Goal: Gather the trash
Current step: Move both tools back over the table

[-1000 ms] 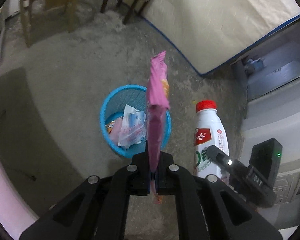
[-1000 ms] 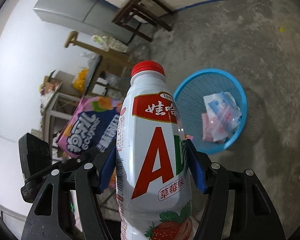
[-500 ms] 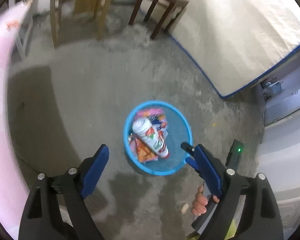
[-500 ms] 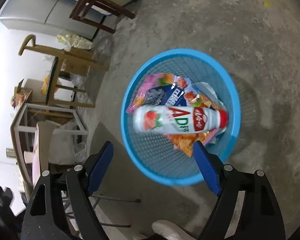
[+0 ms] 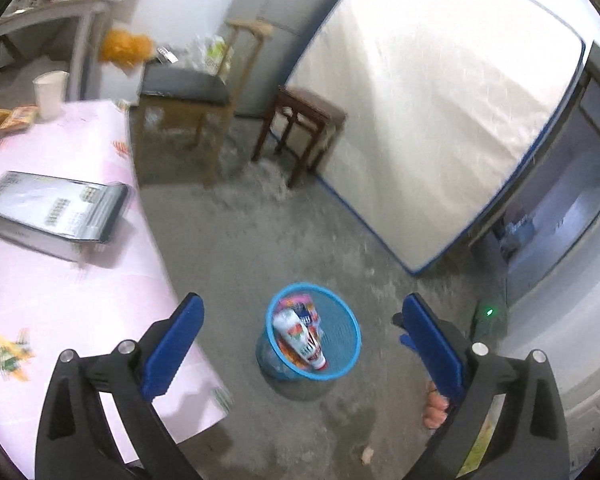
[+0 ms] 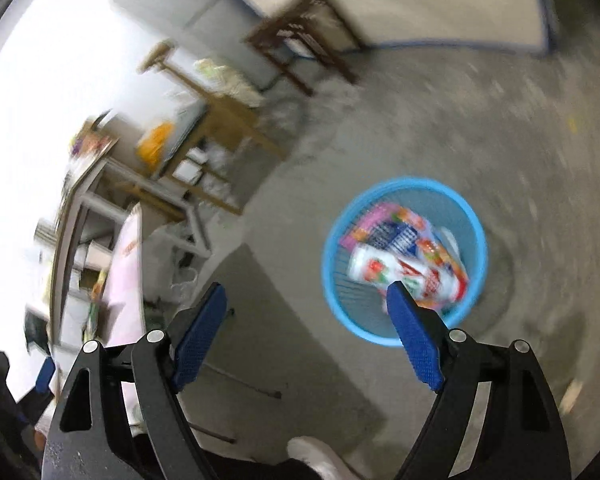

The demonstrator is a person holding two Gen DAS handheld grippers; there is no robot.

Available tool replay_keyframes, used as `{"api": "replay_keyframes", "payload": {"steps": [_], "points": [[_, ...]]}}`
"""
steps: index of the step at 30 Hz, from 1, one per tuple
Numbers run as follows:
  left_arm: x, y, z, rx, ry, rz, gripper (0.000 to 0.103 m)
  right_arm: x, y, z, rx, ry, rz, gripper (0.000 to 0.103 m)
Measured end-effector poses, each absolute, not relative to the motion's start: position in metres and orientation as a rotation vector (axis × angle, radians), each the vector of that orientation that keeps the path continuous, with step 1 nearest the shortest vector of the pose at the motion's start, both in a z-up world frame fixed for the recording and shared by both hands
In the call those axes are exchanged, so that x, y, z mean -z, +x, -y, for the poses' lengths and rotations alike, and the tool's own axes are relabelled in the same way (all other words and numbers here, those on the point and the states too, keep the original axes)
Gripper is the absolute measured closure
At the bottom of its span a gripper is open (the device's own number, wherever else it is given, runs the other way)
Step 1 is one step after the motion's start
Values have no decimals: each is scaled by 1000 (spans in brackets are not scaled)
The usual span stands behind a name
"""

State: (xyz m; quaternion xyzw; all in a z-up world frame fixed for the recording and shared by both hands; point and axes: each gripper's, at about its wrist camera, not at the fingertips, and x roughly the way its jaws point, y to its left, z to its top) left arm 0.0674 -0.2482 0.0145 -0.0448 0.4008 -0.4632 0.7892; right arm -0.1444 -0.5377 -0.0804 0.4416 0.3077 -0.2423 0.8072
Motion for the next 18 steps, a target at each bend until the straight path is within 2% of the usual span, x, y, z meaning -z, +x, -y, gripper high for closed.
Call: {"api": "replay_keyframes", "payload": {"steps": [6,9,12,18], "points": [[-12,83,163,865,-151,-821,6,-4,-41,463,238,635,-665,15],[-5,89,123,767,-161,-797,6,-26,22,413,93,487,-708,11],[6,93,84,693,-190,-785,6,-33,80,365,-25,362,-777,8],[26,100,16,571,-261,-783,6,-11,192,252,-171,-84,-955,8]]}}
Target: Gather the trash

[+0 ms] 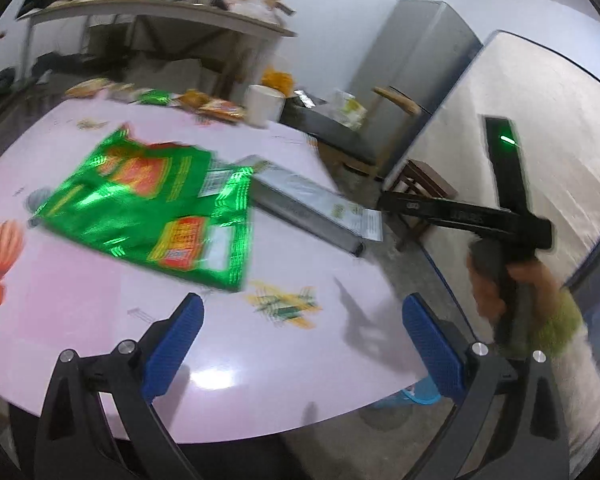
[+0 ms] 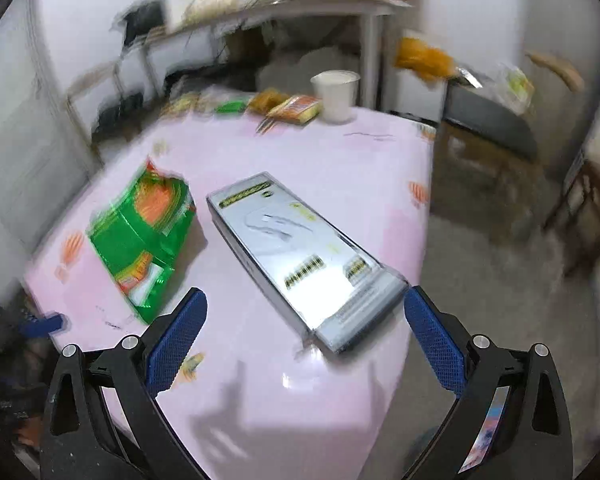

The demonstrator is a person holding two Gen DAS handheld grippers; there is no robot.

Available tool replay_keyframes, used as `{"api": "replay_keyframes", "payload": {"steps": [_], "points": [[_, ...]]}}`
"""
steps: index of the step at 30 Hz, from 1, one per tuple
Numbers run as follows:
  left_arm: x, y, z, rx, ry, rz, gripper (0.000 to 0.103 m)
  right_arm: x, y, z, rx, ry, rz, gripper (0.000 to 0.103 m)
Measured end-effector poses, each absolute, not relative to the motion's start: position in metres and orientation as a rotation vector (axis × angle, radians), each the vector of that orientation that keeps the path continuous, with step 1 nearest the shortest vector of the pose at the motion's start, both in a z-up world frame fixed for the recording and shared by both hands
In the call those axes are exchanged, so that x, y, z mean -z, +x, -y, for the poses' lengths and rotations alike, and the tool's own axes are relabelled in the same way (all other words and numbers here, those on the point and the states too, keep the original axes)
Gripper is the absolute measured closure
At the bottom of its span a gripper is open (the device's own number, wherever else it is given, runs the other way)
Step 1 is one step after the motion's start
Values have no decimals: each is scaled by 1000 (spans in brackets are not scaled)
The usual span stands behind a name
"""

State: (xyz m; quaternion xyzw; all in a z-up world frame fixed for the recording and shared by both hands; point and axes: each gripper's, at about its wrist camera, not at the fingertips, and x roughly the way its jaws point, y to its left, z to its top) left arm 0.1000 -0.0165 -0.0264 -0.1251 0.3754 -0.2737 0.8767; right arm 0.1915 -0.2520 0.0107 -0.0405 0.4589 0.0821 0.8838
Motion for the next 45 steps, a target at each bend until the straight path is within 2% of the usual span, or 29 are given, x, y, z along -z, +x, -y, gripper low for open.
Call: {"api": "replay_keyframes", "payload": {"steps": [3,13,19,25,29,34,38,45], "points": [[37,99,-6,536,-268,-773,6,13,237,220,-185,-273,-1023,8],[58,107,-46,592,-372,-819,6,59,307,213,-232,-273,-1208,7],[60,109,-54,630,-419,-827,6,57,301,225,-178,-135,-1242,10],[61,105,-56,637,-444,-830,6,51,259,226,-73,-38,-1284,10],[61,98,-54,642,-430,-833,6,46,228,231,-5,142,-1310,10],[62,93,-52,644,-442,-848,6,48,190,229,-48,380,-1322,16],[63,89,-54,648,-456,-853,6,50,173,226,-35,455,-1312,19],[61,87,-65,681,-494,-829,6,47,154,230,-36,582,-1277,39]]}}
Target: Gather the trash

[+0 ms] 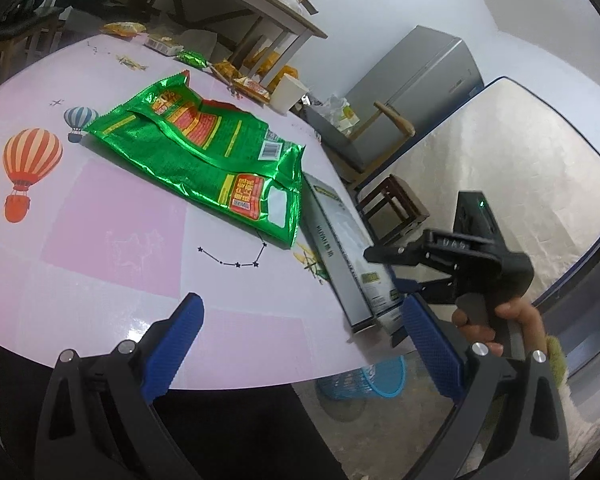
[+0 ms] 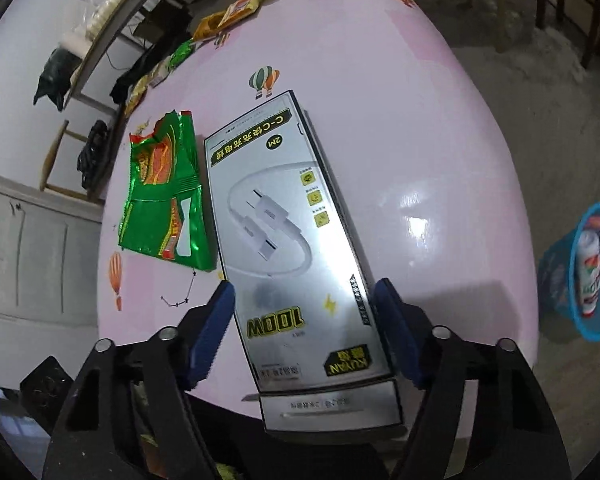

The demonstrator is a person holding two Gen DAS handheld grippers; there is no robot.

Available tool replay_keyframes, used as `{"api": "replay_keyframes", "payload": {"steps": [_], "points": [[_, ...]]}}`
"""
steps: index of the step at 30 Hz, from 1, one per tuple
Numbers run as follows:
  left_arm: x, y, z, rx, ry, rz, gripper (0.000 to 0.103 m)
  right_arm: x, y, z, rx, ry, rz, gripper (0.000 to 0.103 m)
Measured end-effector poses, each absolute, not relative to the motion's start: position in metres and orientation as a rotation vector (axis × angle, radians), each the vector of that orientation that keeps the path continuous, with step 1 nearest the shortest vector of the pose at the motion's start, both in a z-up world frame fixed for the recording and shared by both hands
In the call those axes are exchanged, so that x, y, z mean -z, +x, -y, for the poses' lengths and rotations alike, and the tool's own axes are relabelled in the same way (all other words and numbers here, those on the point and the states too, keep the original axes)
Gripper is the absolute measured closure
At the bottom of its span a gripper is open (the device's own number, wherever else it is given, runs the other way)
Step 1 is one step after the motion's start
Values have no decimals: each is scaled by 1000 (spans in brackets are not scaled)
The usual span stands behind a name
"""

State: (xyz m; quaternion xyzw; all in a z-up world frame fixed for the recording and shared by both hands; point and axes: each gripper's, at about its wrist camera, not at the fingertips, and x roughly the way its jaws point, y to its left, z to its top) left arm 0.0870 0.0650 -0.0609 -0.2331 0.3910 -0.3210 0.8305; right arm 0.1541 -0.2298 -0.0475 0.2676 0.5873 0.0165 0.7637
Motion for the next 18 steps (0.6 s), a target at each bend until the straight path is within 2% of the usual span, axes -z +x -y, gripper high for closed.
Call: {"api": "replay_keyframes", "payload": {"steps": [2,6,8,10,13,18], "points": [[60,88,-66,695,-502,-823,6,48,149,230,-38,603,-1266,42],[61,89,-65,725,-524,-831,6,45,143,232,-36,608,-1245,41],[62,91,-64,730,-529,-836,6,38,141,230,-41,572,-1228,34],[62,92,-63,725,-531,-835,6,31,143,224,-67,522,-1213,19],[63,92,-64,718,-539,-835,6,24,153,204,-70,378,-1210,13],[63,94,-69,704,-553,-833,6,30,170,177,-78,204,-1231,9]]}}
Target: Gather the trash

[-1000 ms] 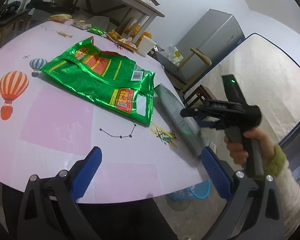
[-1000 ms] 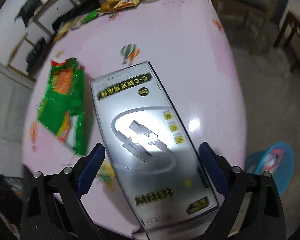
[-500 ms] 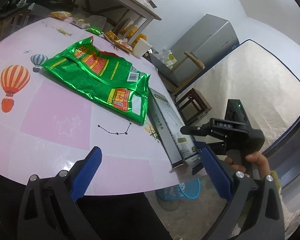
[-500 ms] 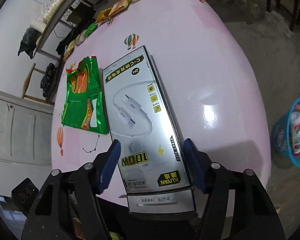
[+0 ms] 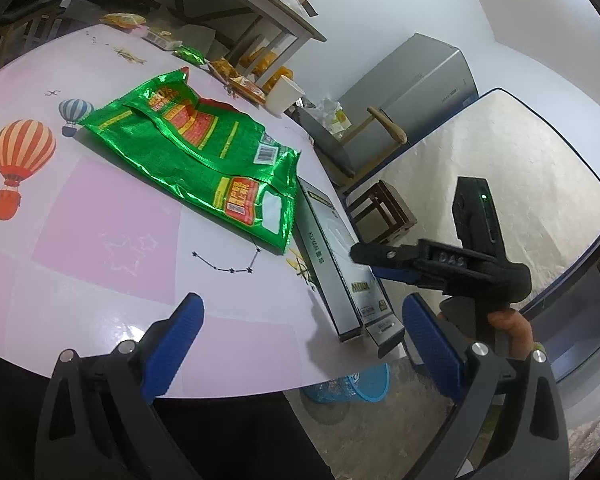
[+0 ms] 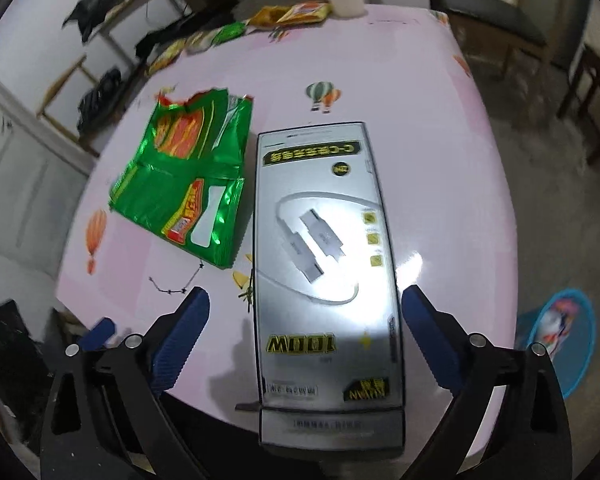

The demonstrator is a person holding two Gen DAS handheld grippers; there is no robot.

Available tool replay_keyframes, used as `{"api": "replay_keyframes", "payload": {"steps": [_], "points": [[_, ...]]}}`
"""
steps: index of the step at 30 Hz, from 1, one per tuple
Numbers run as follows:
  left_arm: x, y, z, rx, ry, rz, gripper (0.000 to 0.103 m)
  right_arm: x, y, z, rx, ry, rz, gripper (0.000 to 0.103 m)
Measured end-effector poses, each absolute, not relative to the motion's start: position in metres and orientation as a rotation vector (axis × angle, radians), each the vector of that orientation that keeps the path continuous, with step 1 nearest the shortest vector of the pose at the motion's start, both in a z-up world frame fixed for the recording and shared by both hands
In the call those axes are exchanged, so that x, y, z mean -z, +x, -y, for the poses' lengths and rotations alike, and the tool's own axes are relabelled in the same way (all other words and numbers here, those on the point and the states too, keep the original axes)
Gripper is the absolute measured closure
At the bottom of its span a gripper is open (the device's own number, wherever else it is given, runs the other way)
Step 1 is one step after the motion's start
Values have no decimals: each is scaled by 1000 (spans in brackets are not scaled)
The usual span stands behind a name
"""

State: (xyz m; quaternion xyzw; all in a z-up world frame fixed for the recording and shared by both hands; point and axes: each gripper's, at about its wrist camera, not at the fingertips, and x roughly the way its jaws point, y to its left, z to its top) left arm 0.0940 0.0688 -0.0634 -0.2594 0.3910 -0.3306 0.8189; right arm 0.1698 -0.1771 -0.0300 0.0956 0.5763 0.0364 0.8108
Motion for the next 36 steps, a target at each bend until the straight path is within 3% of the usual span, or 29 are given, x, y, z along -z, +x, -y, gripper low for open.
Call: {"api": "replay_keyframes", "payload": {"steps": [8,18,27,34,36], "points": [[64,95,-72,707,-563,-827,6,42,186,166,-21,56,-1222,8],[60,91,-69,739,-557,-808,6,48,189,191,-25,250,-1225,8],[55,89,-64,769,-554,-797,6,49,163,198,-90,356,-1241,22],[49,88,-52,796,-562,-822,6,49,129,208,-129,458,-1223,45],[46,90,-47,807,-567,-833,6,49,122,208,-142,473,-1216,46]]}}
